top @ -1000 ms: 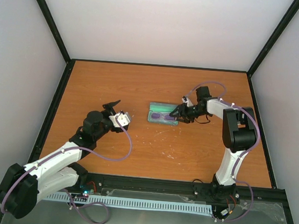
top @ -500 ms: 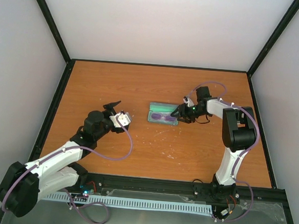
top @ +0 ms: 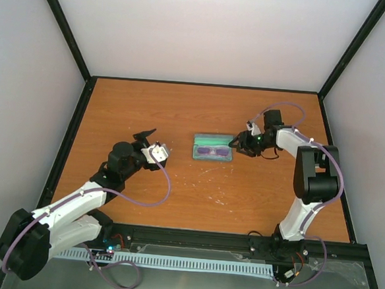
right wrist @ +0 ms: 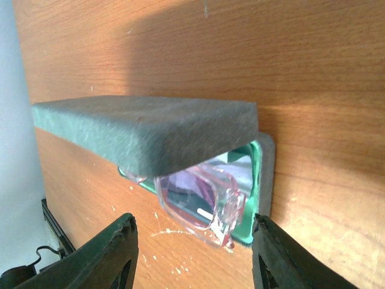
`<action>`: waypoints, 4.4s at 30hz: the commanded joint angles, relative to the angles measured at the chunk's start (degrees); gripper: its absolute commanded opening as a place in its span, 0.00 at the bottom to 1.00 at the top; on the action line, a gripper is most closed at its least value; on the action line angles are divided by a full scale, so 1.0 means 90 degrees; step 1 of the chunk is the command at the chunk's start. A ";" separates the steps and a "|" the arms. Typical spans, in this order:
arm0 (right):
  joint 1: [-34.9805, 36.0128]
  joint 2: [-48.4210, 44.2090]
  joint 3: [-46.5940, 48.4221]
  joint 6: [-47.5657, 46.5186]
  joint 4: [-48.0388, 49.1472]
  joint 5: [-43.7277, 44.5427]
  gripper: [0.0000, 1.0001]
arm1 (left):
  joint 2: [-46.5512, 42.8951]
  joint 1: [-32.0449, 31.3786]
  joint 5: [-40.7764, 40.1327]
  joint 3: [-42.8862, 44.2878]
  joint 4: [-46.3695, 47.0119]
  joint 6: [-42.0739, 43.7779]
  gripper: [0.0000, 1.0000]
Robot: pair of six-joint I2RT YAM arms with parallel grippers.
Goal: Organize the sunglasses
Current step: Adjust the sunglasses in the sunglasses case, then close the sunglasses case at the center of the board.
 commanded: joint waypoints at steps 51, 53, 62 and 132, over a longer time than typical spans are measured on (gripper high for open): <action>0.0370 0.0547 -0.0517 0.0655 0.0826 -0.0104 0.14 | 0.0030 -0.0025 0.0298 0.0263 -0.0215 -0.0150 0.93; 0.0371 0.0544 -0.0478 0.0635 0.0777 -0.0100 0.15 | 0.0025 -0.0027 0.0311 0.0273 -0.0215 -0.0144 0.93; 0.0324 -0.0419 -0.0323 0.0231 -0.0293 0.0218 0.25 | 0.0285 -0.0016 0.0197 0.0471 -0.0197 -0.0270 0.93; 0.1280 0.0092 -0.1604 0.3995 0.2175 0.2724 0.03 | 0.6676 0.0516 0.4690 0.5846 -0.3874 -0.1366 0.01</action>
